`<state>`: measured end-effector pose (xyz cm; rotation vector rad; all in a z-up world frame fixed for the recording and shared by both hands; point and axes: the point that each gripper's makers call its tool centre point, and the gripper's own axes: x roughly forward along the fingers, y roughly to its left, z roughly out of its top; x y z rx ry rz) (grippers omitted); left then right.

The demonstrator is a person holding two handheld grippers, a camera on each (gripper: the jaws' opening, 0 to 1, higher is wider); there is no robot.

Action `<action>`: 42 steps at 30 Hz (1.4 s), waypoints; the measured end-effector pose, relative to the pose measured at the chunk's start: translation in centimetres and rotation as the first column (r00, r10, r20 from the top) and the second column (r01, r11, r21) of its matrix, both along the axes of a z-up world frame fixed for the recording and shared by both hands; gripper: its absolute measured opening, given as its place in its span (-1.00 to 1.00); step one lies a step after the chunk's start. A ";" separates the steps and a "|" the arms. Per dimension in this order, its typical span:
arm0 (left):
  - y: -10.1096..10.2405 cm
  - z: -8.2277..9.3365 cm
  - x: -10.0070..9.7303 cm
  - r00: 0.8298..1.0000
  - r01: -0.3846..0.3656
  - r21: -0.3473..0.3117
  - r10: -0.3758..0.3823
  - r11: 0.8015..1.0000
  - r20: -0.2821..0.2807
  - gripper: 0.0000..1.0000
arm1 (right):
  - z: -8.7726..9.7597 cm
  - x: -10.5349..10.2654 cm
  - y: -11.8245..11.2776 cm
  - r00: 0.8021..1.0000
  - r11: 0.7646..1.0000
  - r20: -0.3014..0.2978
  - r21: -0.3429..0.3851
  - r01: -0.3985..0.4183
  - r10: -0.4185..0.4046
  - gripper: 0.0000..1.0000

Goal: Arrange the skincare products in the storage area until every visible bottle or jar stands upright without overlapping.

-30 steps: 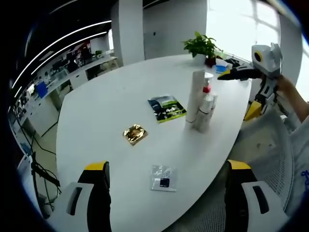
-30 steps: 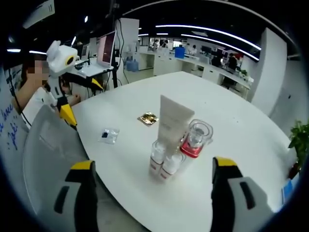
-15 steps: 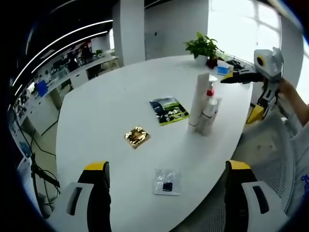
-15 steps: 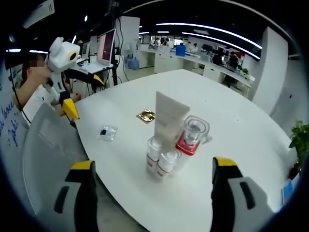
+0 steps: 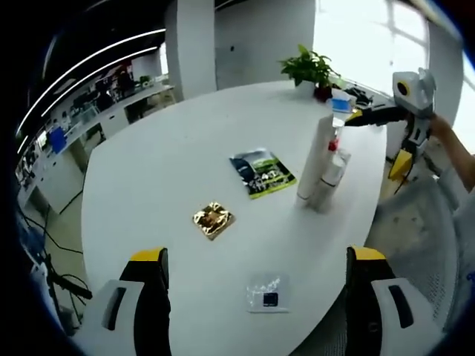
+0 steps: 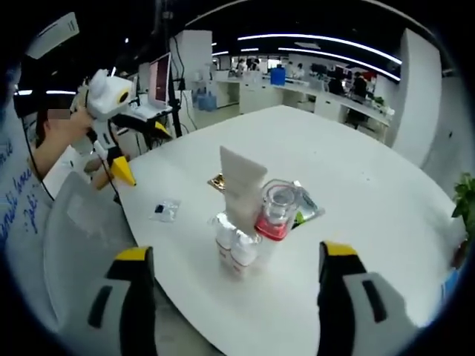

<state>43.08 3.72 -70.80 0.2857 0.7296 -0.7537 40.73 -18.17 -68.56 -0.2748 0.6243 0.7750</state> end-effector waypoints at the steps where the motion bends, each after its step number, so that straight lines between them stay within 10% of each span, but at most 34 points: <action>1: -0.1 -0.1 0.3 1.000 0.005 0.003 -0.005 1.000 -0.002 0.94 | 0.1 0.0 -0.2 1.000 1.000 -0.008 0.007 -0.003 0.003 0.72; 14: -2.1 -1.3 3.3 0.996 0.077 0.015 -0.076 0.997 -0.035 0.94 | 1.7 3.7 -5.5 0.997 0.997 -0.006 -0.021 0.079 -0.080 0.21; 31: -4.0 -3.6 8.1 0.989 0.126 0.003 -0.125 0.992 -0.075 0.93 | -3.5 10.3 -7.7 0.981 0.985 -0.086 -0.003 0.173 -0.173 -0.21; 42: -5.9 -4.9 10.1 0.982 0.149 -0.042 -0.152 0.988 -0.107 0.46 | -7.2 12.4 -7.2 0.971 0.982 -0.152 0.005 0.188 -0.185 -0.28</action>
